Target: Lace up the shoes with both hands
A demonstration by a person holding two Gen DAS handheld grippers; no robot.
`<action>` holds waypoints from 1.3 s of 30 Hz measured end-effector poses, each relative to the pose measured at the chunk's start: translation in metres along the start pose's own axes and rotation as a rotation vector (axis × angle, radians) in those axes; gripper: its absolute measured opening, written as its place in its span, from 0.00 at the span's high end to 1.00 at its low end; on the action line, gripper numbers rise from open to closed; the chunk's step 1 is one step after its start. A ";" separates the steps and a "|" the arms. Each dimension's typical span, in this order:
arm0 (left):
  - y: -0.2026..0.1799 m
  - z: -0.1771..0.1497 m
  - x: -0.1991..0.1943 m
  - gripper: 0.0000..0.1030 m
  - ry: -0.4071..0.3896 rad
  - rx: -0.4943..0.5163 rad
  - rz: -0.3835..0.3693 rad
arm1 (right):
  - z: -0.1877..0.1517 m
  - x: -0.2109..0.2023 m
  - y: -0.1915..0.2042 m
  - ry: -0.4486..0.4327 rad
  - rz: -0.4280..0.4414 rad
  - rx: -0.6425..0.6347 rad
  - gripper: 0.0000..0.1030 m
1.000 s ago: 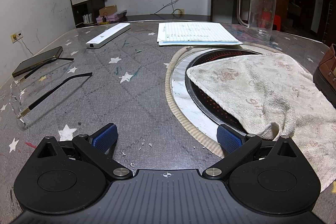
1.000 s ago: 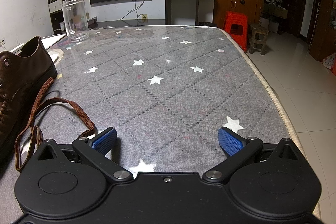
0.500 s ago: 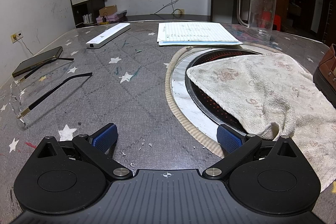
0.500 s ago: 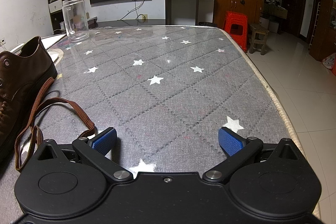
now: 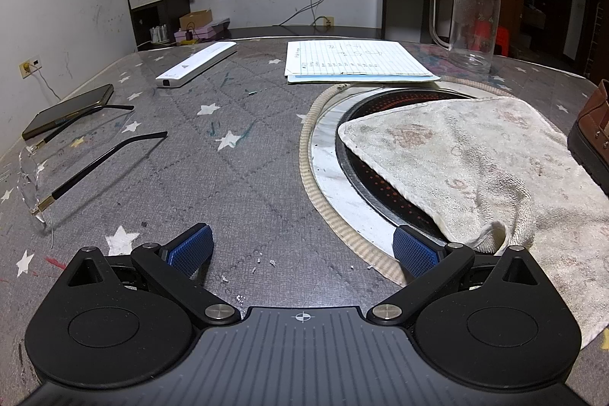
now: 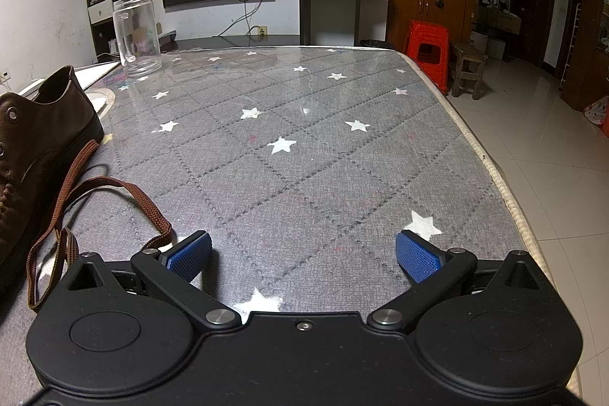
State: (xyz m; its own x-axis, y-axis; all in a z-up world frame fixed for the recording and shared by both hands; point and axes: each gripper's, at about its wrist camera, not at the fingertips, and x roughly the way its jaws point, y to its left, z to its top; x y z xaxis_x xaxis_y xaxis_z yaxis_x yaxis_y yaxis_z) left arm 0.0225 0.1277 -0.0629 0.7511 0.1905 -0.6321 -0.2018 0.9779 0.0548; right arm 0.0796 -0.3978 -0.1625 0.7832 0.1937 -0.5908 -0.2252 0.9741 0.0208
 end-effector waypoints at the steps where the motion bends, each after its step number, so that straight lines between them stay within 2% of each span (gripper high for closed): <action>1: 0.000 0.000 0.000 0.01 0.000 0.000 0.000 | 0.000 0.000 0.000 0.000 0.000 0.000 0.00; 22: -0.001 0.000 0.000 0.01 0.000 0.000 0.000 | 0.001 0.000 -0.002 0.000 0.000 0.000 0.00; 30: 0.000 0.000 0.000 0.01 0.000 0.000 0.000 | -0.010 0.003 0.018 0.000 0.000 0.000 0.00; 39: 0.000 0.000 0.000 0.01 0.000 0.000 0.000 | -0.002 0.001 0.004 0.000 0.000 0.000 0.00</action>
State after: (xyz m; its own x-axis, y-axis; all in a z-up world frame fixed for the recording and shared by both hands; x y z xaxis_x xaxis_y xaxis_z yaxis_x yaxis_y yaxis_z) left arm 0.0225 0.1277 -0.0630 0.7510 0.1903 -0.6323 -0.2017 0.9779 0.0548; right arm 0.0786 -0.3943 -0.1650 0.7835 0.1934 -0.5905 -0.2249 0.9742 0.0206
